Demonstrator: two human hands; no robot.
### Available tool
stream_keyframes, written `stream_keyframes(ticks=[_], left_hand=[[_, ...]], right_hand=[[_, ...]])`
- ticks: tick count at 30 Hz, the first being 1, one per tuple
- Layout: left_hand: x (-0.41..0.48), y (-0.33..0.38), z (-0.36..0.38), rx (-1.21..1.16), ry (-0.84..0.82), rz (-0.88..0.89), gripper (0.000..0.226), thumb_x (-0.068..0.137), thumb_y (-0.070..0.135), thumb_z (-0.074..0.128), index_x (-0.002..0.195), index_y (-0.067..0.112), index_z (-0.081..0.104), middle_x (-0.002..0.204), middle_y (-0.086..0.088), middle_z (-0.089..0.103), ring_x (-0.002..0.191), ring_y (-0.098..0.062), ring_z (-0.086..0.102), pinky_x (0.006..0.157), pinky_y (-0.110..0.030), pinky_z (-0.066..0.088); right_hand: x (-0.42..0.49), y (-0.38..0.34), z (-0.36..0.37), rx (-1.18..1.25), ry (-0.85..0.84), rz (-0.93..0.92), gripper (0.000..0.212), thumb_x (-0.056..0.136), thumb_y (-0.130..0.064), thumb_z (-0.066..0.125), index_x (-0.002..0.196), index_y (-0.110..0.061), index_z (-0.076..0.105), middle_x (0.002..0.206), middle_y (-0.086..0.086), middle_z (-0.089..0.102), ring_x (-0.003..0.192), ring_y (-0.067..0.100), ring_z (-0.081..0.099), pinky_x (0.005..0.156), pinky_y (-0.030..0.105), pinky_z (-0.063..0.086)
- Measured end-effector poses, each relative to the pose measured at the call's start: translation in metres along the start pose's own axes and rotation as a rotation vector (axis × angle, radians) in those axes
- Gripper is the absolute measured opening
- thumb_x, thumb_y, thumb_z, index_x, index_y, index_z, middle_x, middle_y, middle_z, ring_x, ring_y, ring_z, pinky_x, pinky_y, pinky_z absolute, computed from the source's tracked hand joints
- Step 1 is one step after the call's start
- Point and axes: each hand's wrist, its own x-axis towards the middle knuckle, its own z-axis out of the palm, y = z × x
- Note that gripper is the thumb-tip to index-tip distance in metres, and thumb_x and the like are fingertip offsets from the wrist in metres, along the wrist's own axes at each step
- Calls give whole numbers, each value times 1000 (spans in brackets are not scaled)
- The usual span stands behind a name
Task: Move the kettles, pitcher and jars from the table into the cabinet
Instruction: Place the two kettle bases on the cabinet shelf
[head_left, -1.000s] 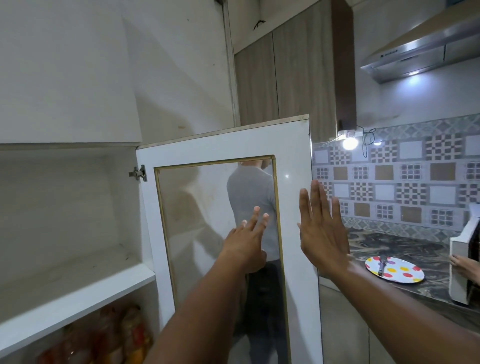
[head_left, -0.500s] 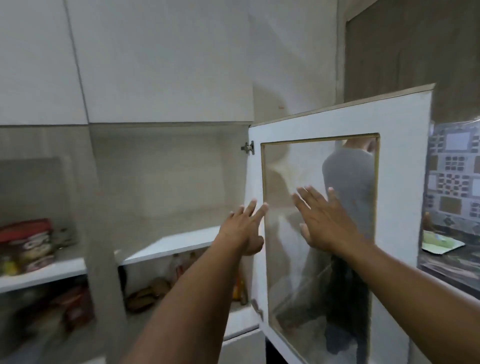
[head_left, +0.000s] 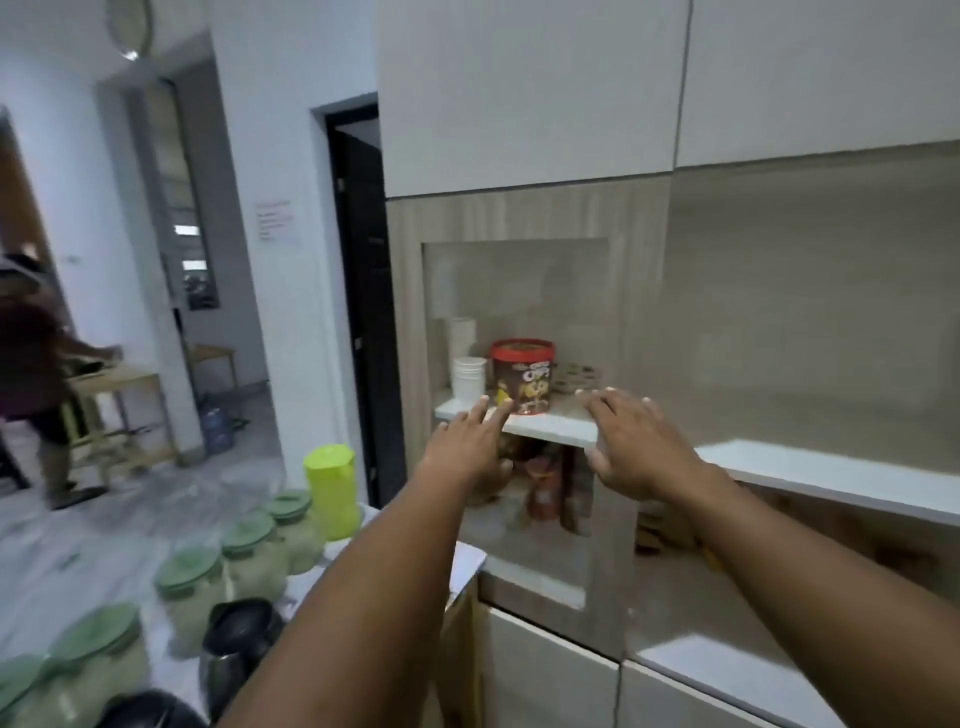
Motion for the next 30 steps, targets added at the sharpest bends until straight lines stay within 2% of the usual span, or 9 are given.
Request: stream_keyframes(ticks=[5,11,15,20,24,28,30], left_hand=[[-19,-131,21,-12,-53,-264,85,94,42,53,161,28,2,170,-7,4,151,-32,24,118,-46,30],[-31,-224,52,-52,-64,-437,88,90,47,56,160,30,6,167,-6,15,147,-33,31,115,-50,35],[-30,-251,83,-86,-116,-515,86,89,45,57,160,31,9,166,-6,20,146,-34,33,113,-52,37],[-16,-268,140,-114,-211,-583,77,93,39,58,159,23,21,163,-9,26,146,-32,33,115,-47,36],[6,-287,202,-122,-342,-700,68,91,38,59,152,19,34,153,-11,40,138,-33,42,108,-48,42],[32,-298,262,-152,-459,-831,64,90,40,59,147,19,39,146,-9,43,133,-33,45,102,-50,45],[43,-302,292,-164,-525,-888,59,90,39,59,143,19,42,141,-9,45,129,-33,47,99,-49,46]], right_hand=[[80,-95,49,120,-41,-191,74,91,-41,55,155,-19,25,156,8,37,142,27,36,115,45,30],[142,-166,95,210,-138,-264,68,93,-38,54,153,-19,30,155,10,38,140,29,39,113,47,36],[171,-193,142,268,-229,-283,64,90,-37,54,150,-22,34,152,6,43,135,29,46,108,49,41],[210,-208,225,343,-398,-319,54,90,-35,57,141,-20,47,144,6,51,126,29,53,100,46,48],[248,-214,311,323,-556,-388,50,94,-35,55,141,-19,47,145,7,48,129,28,49,100,43,46],[283,-220,393,304,-698,-477,43,90,-31,55,131,-17,51,133,9,52,119,30,53,91,42,48],[294,-223,429,316,-754,-515,46,89,-28,54,133,-16,49,132,10,52,117,32,54,91,42,49]])
